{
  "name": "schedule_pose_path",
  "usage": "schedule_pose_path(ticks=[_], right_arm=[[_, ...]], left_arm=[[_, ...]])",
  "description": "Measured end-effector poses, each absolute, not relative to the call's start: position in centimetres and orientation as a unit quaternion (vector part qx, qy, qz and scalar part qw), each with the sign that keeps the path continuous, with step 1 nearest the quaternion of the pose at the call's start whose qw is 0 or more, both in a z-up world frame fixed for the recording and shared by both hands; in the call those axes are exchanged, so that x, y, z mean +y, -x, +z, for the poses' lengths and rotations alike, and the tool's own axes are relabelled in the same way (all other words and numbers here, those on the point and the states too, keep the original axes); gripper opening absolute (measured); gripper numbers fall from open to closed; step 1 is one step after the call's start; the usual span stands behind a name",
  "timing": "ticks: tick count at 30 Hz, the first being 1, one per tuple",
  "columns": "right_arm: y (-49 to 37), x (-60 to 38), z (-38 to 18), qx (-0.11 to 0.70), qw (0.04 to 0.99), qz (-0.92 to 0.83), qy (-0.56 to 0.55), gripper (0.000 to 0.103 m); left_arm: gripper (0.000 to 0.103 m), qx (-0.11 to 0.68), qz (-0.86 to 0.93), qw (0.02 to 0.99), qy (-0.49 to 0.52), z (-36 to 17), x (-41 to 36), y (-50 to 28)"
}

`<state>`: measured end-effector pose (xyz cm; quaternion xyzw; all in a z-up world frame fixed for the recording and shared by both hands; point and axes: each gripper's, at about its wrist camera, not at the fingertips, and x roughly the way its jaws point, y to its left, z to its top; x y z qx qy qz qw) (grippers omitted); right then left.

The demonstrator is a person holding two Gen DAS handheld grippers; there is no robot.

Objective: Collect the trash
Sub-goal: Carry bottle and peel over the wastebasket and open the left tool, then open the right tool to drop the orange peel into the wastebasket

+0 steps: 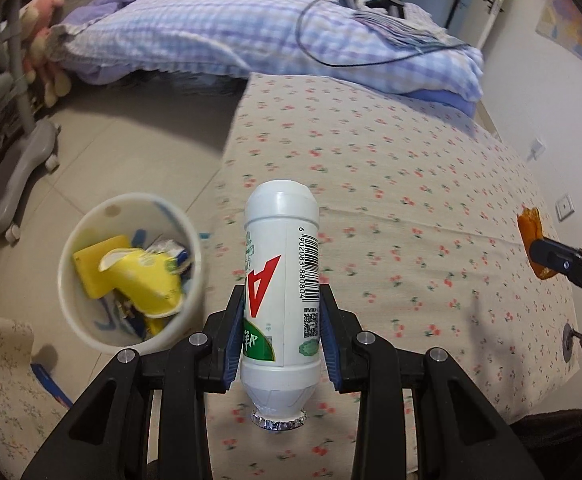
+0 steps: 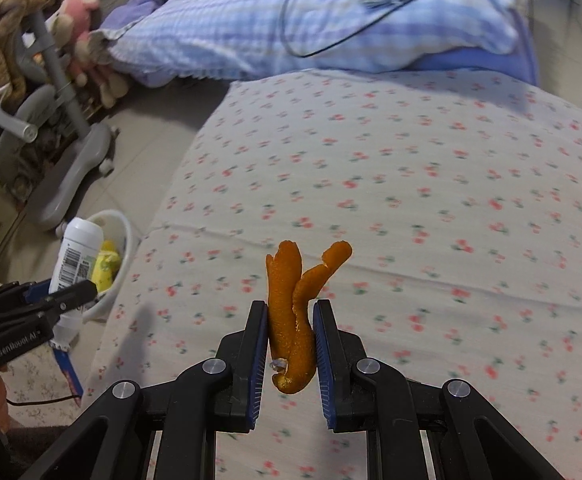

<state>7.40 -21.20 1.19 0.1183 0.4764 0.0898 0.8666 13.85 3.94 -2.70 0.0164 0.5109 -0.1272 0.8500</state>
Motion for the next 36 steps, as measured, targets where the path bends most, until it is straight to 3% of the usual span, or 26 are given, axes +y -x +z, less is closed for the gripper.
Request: schedule_pose_path(ticks=[13,22,26,36], right_arm=[[-10.3,-14.5,-0.3,0.492,0.856,0.128,-0.093,0.020],[-12.4,-10.5,-0.9,0.491,0.853,0.153,-0.088,0.020],[-13.3,-8.6,-1.1,0.489,0.852,0.167,-0.084,0.020],[-16.1,-3.0,-2.5,0.489,0.844,0.208,-0.075,0.020]], left_arm=[[0.036,0.527,-0.018,0.847,0.069,-5.1,16.4,-16.6],[0.038,0.530,0.013,0.842,0.097,-7.4,19.1,-19.2],[0.076,0.533,0.028,0.839,0.104,-7.6,19.7,-19.4],[0.080,0.540,0.067,0.836,0.077,-6.8,22.6,-17.4]])
